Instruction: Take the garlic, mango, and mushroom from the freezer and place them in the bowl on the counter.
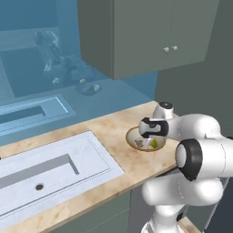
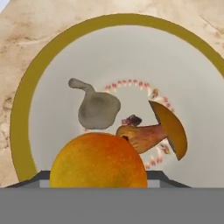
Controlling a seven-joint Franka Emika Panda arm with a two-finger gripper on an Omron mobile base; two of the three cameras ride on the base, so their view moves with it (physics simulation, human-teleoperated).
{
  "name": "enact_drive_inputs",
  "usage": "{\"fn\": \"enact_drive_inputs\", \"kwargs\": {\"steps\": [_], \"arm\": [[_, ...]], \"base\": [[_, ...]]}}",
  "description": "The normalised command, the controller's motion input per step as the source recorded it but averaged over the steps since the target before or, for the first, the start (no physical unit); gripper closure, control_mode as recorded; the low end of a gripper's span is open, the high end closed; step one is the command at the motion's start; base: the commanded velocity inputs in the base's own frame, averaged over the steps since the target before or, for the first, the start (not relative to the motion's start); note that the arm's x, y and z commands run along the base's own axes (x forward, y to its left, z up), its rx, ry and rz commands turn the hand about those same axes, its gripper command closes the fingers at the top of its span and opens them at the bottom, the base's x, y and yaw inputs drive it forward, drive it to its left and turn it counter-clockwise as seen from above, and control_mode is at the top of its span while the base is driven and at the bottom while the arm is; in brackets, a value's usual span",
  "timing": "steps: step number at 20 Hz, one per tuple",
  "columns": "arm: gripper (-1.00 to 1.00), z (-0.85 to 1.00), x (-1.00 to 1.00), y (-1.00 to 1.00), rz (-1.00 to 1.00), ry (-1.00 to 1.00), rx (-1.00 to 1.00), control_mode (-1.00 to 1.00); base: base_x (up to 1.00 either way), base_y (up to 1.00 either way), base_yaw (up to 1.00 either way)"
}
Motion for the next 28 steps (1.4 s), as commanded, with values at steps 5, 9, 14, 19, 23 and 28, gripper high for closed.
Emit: {"fn": "enact_drive_inputs", "kwargs": {"steps": [5,9,14,19,23,28], "arm": [[1.00,-0.04,0.18,0.00,0.00,0.05,0.00,-1.00],[-1.00,-0.12,0.26,0.00,0.00,0.03,0.00,-1.00],[-1.00,-0.14,0.21,0.00,0.00,0.00,0.00,-1.00],[-1.00,-0.10,0.02,0.00,0.00,0.00,0.00,-1.00],[-1.00,-0.08,0.00,0.00,0.00,0.00,0.00,-1.00],[-1.00,0.00,-0.15,0.00,0.00,-0.07,0.00,-1.00]], "base": [[0.00,0.00,0.00],[0.00,0.00,0.00],[0.00,0.00,0.00],[0.00,0.00,0.00],[0.00,0.00,0.00],[0.00,0.00,0.00]]}}
